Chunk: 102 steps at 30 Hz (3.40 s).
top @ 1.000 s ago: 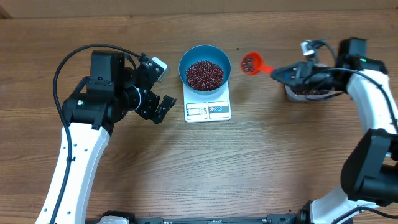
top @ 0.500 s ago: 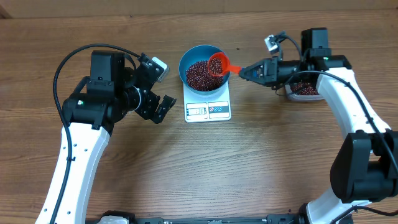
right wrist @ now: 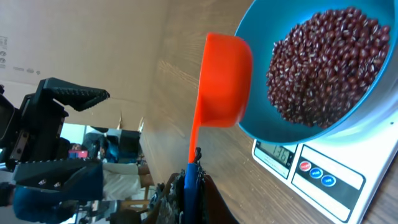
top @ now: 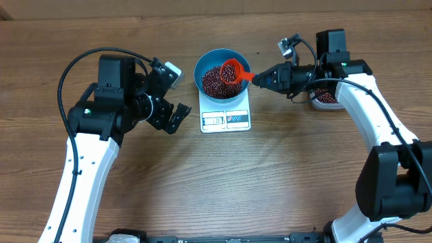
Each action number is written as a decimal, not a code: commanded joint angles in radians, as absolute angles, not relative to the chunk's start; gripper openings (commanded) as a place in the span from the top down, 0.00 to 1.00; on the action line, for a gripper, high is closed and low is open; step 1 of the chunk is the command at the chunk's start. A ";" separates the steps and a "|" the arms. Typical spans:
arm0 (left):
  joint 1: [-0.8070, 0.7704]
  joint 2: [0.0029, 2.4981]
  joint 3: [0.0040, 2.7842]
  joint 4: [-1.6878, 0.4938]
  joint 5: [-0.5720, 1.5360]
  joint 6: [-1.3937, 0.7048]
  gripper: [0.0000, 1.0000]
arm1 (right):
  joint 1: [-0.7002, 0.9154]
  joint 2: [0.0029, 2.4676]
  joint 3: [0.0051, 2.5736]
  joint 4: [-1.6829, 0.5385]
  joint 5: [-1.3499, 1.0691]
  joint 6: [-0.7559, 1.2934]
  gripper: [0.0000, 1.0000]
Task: Scoop item into bowl and weigh 150g on scale
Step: 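Carry the filled scoop left over the teal bowl, then tip the scoop and shake small amounts of beans into the bowl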
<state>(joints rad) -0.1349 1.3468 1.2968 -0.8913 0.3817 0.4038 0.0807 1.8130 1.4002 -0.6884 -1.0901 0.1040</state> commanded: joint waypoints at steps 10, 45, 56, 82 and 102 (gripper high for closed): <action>-0.131 1.354 1.295 -0.889 0.382 0.431 0.01 | 0.089 1.797 1.419 -0.638 -0.989 0.183 0.96; -0.131 1.354 1.295 -0.889 0.382 0.431 0.00 | 0.343 1.797 1.613 -0.800 -0.374 0.146 0.96; -0.131 1.354 1.295 -0.889 0.382 0.431 0.00 | 0.393 1.795 1.615 -0.807 -0.259 0.091 0.96; -0.131 1.354 1.295 -0.889 0.382 0.431 0.01 | 0.417 1.758 1.625 -0.830 -0.165 -0.006 0.96; -0.131 1.354 1.295 -0.889 0.382 0.431 0.00 | 0.420 1.758 1.625 -0.841 -0.165 -0.006 0.96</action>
<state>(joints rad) -0.1349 1.3468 1.2968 -0.8913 0.3817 0.4042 0.4149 1.7981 1.5841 -0.8421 -0.1749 0.0021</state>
